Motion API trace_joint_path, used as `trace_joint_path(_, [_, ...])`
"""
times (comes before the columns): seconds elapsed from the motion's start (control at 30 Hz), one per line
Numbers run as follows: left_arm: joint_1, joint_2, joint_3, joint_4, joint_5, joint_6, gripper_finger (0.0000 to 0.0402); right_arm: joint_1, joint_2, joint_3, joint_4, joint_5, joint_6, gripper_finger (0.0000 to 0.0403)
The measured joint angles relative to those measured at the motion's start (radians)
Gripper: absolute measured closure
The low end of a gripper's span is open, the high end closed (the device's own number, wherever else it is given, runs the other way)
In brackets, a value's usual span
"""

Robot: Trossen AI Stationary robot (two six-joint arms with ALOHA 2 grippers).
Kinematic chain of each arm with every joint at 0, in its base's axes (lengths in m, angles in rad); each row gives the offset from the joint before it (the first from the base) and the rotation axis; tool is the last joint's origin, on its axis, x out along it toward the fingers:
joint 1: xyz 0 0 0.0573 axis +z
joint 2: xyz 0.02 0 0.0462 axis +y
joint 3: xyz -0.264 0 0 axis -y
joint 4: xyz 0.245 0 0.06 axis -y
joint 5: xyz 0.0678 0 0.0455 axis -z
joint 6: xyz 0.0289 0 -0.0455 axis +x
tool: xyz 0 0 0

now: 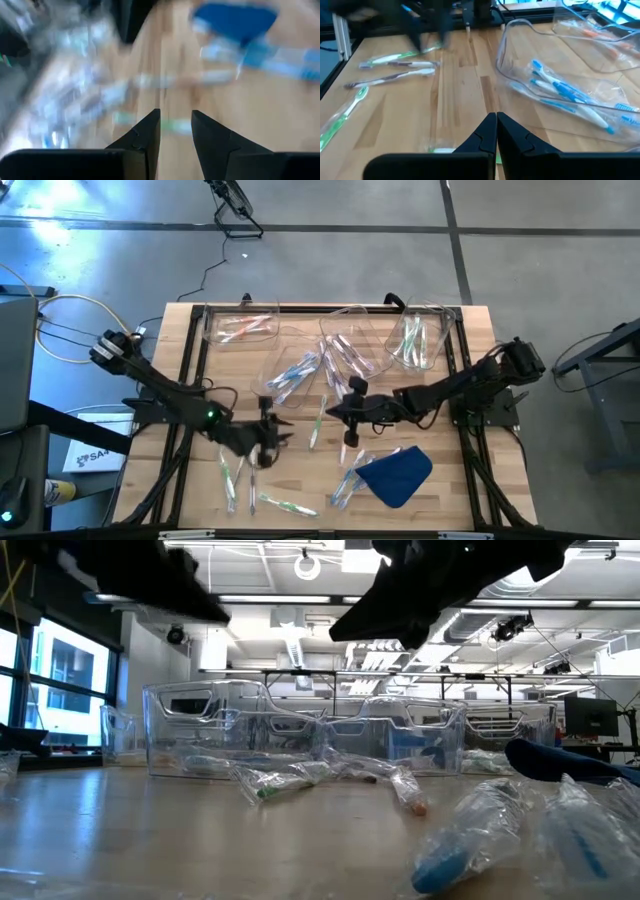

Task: Pick & Place Toothbrushes
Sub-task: Adjust the bottom transparent bin from the table

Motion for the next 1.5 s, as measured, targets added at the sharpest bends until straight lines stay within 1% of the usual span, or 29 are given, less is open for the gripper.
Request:
trace_joint_path(0.03, [0.015, -0.013, -0.003, -0.041, 0.013, -0.015, 0.0295, 0.004, 0.000, 0.000, -0.003, 0.000, 0.000, 0.0399])
trace_joint_path(0.1, [0.053, -0.039, -0.001, -0.063, 0.041, -0.026, 0.0295, 0.011, 0.000, 0.000, -0.004, 0.003, 0.000, 0.0399])
trace_joint_path(0.2, [0.106, -0.065, 0.000, -0.099, 0.082, -0.001, 0.0295, 0.014, 0.000, 0.000, -0.004, 0.002, 0.000, 0.0399])
trace_joint_path(0.33, [0.179, -0.097, 0.000, -0.114, 0.177, 0.025, 0.0295, 0.015, 0.000, 0.000, -0.007, 0.007, 0.000, 0.0399])
trace_joint_path(0.4, [0.218, -0.110, 0.000, -0.179, 0.240, -0.018, 0.0295, 0.015, 0.000, 0.000, -0.007, 0.007, 0.000, 0.0399])
trace_joint_path(0.47, [0.255, -0.112, 0.000, -0.231, 0.281, -0.067, 0.0295, 0.015, 0.000, 0.000, -0.007, 0.007, 0.000, 0.0399])
trace_joint_path(0.57, [0.295, -0.112, -0.002, -0.301, 0.289, -0.080, 0.0295, 0.015, 0.000, 0.000, -0.009, 0.007, -0.004, 0.0399])
trace_joint_path(0.67, [0.330, -0.117, 0.000, -0.293, 0.291, -0.038, 0.0295, 0.015, 0.000, 0.000, -0.014, 0.007, -0.004, 0.0399])
trace_joint_path(0.8, [0.369, -0.142, 0.032, -0.334, 0.298, 0.020, 0.0295, 0.014, 0.000, 0.000, -0.020, 0.007, -0.004, 0.0399])
trace_joint_path(0.97, [0.408, -0.165, 0.102, -0.541, 0.297, 0.020, 0.0295, 0.014, 0.000, 0.000, -0.034, 0.007, -0.004, 0.0399])
trace_joint_path(1.13, [0.462, -0.165, 0.123, -0.793, 0.313, -0.075, 0.0295, 0.014, 0.000, 0.000, -0.038, 0.007, -0.004, 0.0399])
trace_joint_path(1.37, [0.470, -0.165, 0.109, -0.801, 0.327, -0.059, 0.0295, 0.014, 0.000, 0.000, -0.038, 0.007, -0.004, 0.0399])
trace_joint_path(1.5, [0.469, -0.165, 0.109, -0.852, 0.357, -0.069, 0.0295, 0.015, 0.000, 0.000, -0.038, 0.007, -0.004, 0.0399])
